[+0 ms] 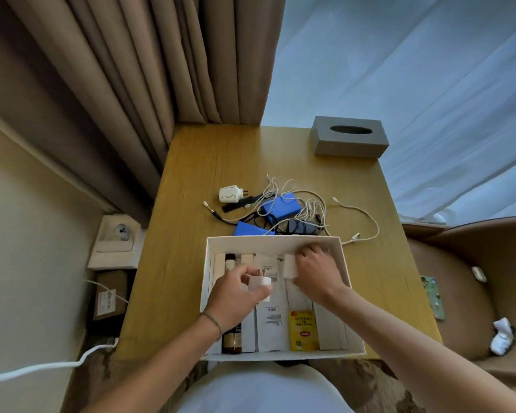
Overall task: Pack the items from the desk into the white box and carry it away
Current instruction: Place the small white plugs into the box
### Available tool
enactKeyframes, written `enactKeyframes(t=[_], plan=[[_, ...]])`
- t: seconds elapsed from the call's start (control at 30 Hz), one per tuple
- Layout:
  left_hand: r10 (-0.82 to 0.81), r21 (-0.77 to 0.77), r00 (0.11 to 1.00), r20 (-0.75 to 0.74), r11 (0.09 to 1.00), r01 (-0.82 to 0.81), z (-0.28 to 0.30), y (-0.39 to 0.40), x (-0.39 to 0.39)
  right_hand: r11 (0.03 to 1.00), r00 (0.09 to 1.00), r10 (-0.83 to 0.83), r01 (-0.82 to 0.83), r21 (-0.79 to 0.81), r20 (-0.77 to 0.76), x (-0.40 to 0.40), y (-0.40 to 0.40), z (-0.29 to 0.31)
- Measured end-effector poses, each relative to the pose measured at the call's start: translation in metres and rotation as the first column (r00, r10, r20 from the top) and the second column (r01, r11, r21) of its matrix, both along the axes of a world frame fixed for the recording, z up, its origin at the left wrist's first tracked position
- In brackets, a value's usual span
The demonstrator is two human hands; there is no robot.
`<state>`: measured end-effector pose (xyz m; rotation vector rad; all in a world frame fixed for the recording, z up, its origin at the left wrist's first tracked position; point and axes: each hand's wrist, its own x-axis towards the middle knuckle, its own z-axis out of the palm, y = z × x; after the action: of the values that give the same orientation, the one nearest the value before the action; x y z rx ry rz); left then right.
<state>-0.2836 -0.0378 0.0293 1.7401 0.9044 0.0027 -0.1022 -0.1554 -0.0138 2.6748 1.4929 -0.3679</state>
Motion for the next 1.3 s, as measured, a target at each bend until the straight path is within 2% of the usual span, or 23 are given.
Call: enactKeyframes(t=[0.13, 0.23, 0.33, 0.47, 0.73, 0.87, 1.1, 1.3], plan=[[-0.014, 0.085, 0.998, -0.054, 0.996, 0.019, -0.009, -0.001, -0.001, 0.992, 0.991, 0.099, -0.091, -0.091, 0.095, 0.0, 0.001, -0.003], [-0.025, 0.108, 0.994, -0.104, 0.993, 0.037, -0.013, 0.0, 0.0, 0.962, 0.966, 0.189, -0.145, -0.232, 0.178, -0.006, 0.002, 0.0], [-0.057, 0.072, 0.989, -0.139, 0.995, 0.068, -0.019, 0.001, 0.004, 0.916, 0.939, 0.229, -0.119, -0.383, 0.257, -0.013, 0.003, 0.0], [-0.1, 0.081, 0.981, -0.168, 0.99, 0.115, -0.027, -0.001, 0.013, 0.891, 0.939, 0.21, -0.069, -0.448, 0.273, -0.011, 0.007, -0.001], [-0.046, 0.273, 0.965, -0.259, 0.955, 0.118, -0.047, -0.005, 0.048, 0.931, 0.989, 0.052, 0.003, -0.366, 0.14, -0.004, 0.007, 0.001], [0.015, 0.378, 0.965, -0.263, 0.921, 0.089, -0.055, -0.005, 0.071, 0.965, 0.996, -0.045, 0.064, -0.253, 0.08, 0.0, 0.0, 0.005], [0.068, 0.448, 0.954, -0.292, 0.891, 0.074, -0.072, -0.015, 0.085, 0.987, 0.998, -0.047, 0.051, -0.151, 0.029, -0.003, -0.011, 0.009], [0.091, 0.403, 0.964, -0.251, 0.915, 0.019, -0.073, -0.013, 0.092, 0.998, 0.999, -0.029, 0.027, -0.055, -0.036, -0.002, -0.018, 0.017]])
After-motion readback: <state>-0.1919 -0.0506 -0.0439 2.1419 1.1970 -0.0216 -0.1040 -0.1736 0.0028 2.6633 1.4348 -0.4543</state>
